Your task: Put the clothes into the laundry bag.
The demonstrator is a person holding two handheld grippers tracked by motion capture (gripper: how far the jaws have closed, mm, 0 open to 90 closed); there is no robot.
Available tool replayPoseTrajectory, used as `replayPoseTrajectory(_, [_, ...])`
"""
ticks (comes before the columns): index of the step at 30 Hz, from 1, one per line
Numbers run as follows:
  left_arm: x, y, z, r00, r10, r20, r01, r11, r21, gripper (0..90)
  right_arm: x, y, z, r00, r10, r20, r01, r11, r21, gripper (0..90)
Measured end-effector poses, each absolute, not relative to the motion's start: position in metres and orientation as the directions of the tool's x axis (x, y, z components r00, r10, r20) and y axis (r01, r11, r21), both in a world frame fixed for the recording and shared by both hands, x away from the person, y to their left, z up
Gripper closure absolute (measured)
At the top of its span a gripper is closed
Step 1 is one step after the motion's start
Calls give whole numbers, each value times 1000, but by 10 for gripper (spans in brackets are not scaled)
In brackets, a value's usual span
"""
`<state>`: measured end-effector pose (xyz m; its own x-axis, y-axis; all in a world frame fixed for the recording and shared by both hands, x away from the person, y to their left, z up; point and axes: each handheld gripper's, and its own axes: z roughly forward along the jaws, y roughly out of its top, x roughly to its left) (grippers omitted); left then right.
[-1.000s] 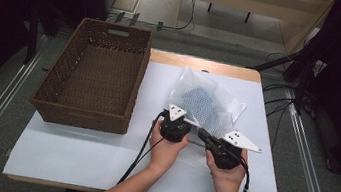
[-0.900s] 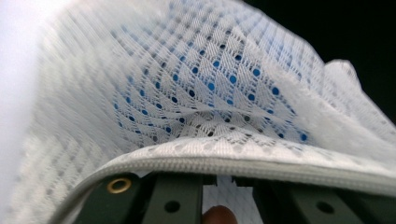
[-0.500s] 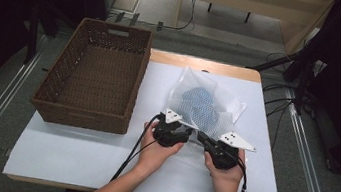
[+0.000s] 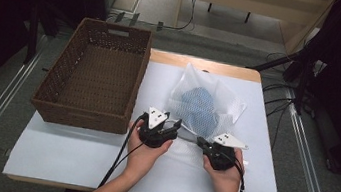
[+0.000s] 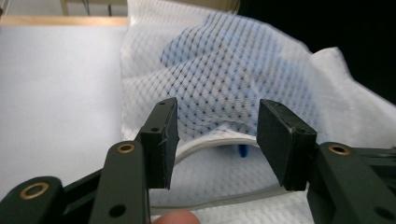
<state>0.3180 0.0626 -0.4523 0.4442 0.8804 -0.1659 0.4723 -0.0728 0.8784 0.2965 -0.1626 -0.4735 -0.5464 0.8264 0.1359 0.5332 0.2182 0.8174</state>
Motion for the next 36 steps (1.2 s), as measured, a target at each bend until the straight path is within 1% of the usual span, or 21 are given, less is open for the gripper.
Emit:
replayPoseTrajectory(3, [328,60,-462,431,887,-168,523,-94,847,500,297,-165,-475,-544,827,140,539,217,814,900])
replayPoseTrajectory(5, [334,60,-468,416,890,-185,553,-87,828,500,297,-165,-476,-546,827,135,537,222,814,900])
replayPoseTrajectory(8, [341,62,-474,390,891,-234,586,-45,809,465,297,-166,-476,-548,828,123,534,233,813,900])
replayPoseTrajectory(9, [343,62,-476,379,897,-228,601,-51,798,473,297,-166,-477,-546,828,123,536,233,812,900])
replayPoseTrajectory(11, [347,63,-478,375,892,-253,641,-52,766,510,298,-166,-477,-547,829,120,536,236,811,900])
replayPoseTrajectory(13, [350,62,-479,364,902,-234,667,-76,741,614,297,-167,-477,-550,826,125,533,232,814,900])
replayPoseTrajectory(14, [350,62,-479,366,904,-222,668,-89,739,645,297,-168,-476,-553,823,130,528,226,819,880])
replayPoseTrajectory(17, [347,62,-478,377,911,-167,659,-137,739,742,292,-176,-470,-559,814,160,501,177,847,718])
replayPoseTrajectory(19, [344,63,-478,389,909,-148,653,-159,741,782,288,-186,-466,-553,811,193,489,128,863,672])
replayPoseTrajectory(21, [341,66,-478,396,906,-148,652,-164,740,812,284,-198,-461,-526,825,206,479,88,874,653])
replayPoseTrajectory(23, [338,69,-478,394,907,-148,654,-163,739,848,281,-211,-459,-474,854,213,485,51,873,635])
replayPoseTrajectory(25, [335,72,-477,390,908,-152,650,-155,744,856,278,-224,-459,-405,887,223,499,10,866,604])
replayPoseTrajectory(27, [333,74,-477,396,907,-146,641,-159,750,827,276,-235,-462,-345,911,227,521,-15,853,568])
replayPoseTrajectory(28, [331,74,-476,388,911,-144,636,-151,757,781,275,-238,-465,-322,919,229,533,-24,846,553])
replayPoseTrajectory(30, [328,76,-475,379,916,-134,613,-140,778,638,276,-243,-471,-281,933,227,558,-34,829,501])
replayPoseTrajectory(32, [326,77,-475,364,923,-127,602,-129,788,507,280,-244,-475,-243,944,223,585,-41,810,473])
replayPoseTrajectory(33, [326,77,-475,368,921,-132,601,-127,789,481,282,-245,-477,-223,949,225,597,-50,801,459])
replayPoseTrajectory(36, [327,79,-476,365,920,-145,615,-121,779,448,288,-246,-485,-192,954,230,638,-56,768,434])
